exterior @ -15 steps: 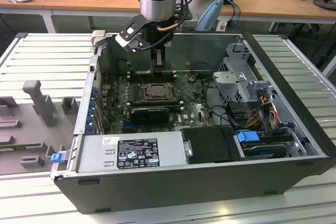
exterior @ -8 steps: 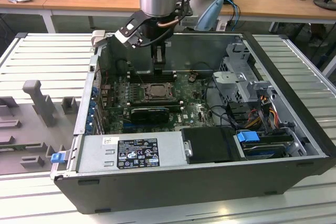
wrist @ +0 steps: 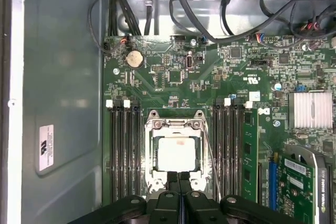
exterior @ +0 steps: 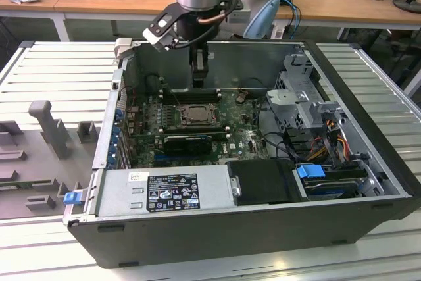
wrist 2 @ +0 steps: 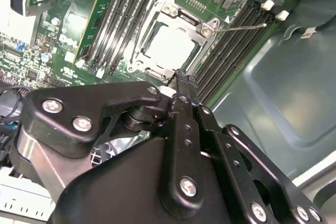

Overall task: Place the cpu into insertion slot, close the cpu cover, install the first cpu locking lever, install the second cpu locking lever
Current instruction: 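Install the first cpu locking lever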

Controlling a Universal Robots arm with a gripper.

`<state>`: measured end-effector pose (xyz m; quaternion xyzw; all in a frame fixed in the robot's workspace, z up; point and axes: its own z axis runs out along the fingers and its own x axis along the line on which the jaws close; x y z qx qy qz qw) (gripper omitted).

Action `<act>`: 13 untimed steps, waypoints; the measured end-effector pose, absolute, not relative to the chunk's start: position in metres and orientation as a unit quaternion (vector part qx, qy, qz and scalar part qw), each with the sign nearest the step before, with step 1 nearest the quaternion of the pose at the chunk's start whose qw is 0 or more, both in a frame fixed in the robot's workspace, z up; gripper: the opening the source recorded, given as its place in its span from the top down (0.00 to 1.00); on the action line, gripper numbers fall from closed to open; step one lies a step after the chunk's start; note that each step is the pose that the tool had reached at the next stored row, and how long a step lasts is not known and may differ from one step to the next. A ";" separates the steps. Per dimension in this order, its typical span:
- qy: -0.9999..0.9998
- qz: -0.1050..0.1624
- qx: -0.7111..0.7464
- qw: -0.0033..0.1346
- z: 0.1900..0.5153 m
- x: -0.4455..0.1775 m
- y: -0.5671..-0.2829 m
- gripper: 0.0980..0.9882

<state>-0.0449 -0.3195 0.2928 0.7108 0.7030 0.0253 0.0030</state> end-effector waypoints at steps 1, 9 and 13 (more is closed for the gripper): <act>0.703 0.025 0.711 0.003 0.296 -0.045 -0.319 0.99; 0.746 0.025 0.666 0.001 0.298 -0.045 -0.319 0.99; 0.784 0.024 0.621 -0.001 0.298 -0.045 -0.319 0.99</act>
